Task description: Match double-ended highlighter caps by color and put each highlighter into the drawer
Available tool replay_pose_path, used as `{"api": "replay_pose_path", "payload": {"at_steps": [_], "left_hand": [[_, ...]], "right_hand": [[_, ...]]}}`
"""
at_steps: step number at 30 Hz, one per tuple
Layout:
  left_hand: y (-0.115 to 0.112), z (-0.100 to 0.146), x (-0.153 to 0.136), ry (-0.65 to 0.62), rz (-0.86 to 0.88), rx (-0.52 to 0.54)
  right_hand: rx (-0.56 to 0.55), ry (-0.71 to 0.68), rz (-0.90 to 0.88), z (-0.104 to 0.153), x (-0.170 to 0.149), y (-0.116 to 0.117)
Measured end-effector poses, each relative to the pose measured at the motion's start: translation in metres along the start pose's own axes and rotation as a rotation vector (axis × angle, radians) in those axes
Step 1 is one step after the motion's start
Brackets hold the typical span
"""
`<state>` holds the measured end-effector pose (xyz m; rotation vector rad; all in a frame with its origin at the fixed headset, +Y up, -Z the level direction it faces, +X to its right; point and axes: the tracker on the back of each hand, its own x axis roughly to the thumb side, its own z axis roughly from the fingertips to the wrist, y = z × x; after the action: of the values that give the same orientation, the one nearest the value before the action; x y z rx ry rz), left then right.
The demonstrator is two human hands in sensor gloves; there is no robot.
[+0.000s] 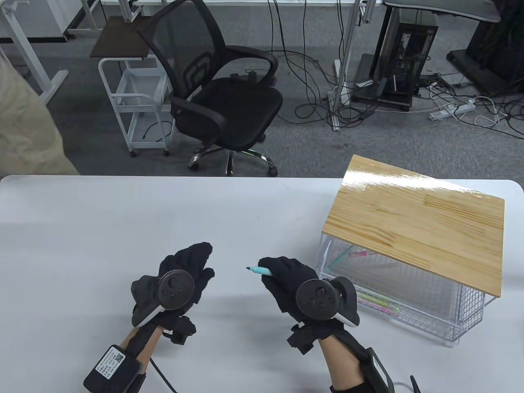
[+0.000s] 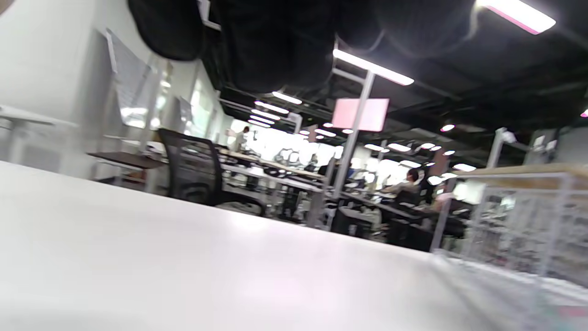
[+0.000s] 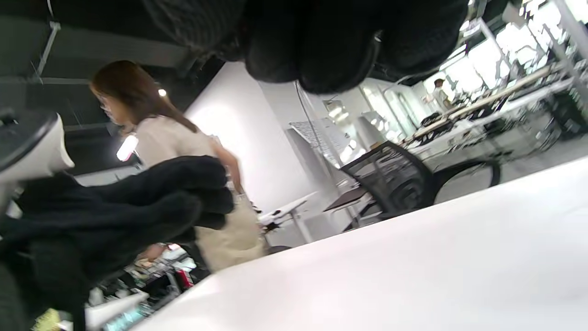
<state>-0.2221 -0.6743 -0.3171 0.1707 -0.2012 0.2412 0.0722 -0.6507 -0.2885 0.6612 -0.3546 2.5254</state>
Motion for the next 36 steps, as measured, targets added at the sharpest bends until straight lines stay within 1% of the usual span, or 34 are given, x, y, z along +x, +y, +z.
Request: {"api": "replay_pose_path", "payload": {"at_steps": [4, 6, 9, 12, 16, 18, 20, 23, 26, 29, 31, 36], "left_hand": [[-0.002, -0.005, -0.027, 0.126, 0.021, -0.073], [-0.005, -0.007, -0.041, 0.197, 0.033, -0.116], [-0.013, -0.011, -0.061, 0.296, 0.004, -0.168], [-0.022, -0.014, -0.081, 0.391, -0.033, -0.257], [-0.038, -0.014, -0.109, 0.537, -0.045, -0.438], [-0.045, -0.013, -0.119, 0.591, -0.062, -0.509], [-0.05, -0.013, -0.127, 0.635, -0.087, -0.556], [-0.054, -0.011, -0.135, 0.681, -0.104, -0.593], [-0.06, -0.01, -0.139, 0.705, -0.111, -0.685], [-0.062, -0.01, -0.136, 0.704, -0.164, -0.685], [-0.064, -0.011, -0.133, 0.7, -0.199, -0.725], [-0.069, -0.013, -0.123, 0.681, -0.313, -0.736]], "right_hand": [[0.015, 0.027, 0.182, -0.001, -0.002, 0.005], [0.021, 0.038, 0.223, -0.001, -0.002, 0.007], [0.027, 0.041, 0.227, -0.001, -0.002, 0.007], [0.033, 0.039, 0.225, -0.001, -0.002, 0.007], [0.041, 0.042, 0.241, -0.001, -0.002, 0.007], [0.045, 0.044, 0.243, -0.002, -0.002, 0.007], [0.051, 0.045, 0.248, -0.002, -0.002, 0.008], [0.058, 0.045, 0.253, -0.002, -0.002, 0.008], [0.063, 0.044, 0.254, -0.002, -0.002, 0.008], [0.068, 0.045, 0.252, -0.003, -0.003, 0.008], [0.071, 0.046, 0.254, -0.003, -0.003, 0.008], [0.081, 0.05, 0.268, -0.003, -0.003, 0.008]]}}
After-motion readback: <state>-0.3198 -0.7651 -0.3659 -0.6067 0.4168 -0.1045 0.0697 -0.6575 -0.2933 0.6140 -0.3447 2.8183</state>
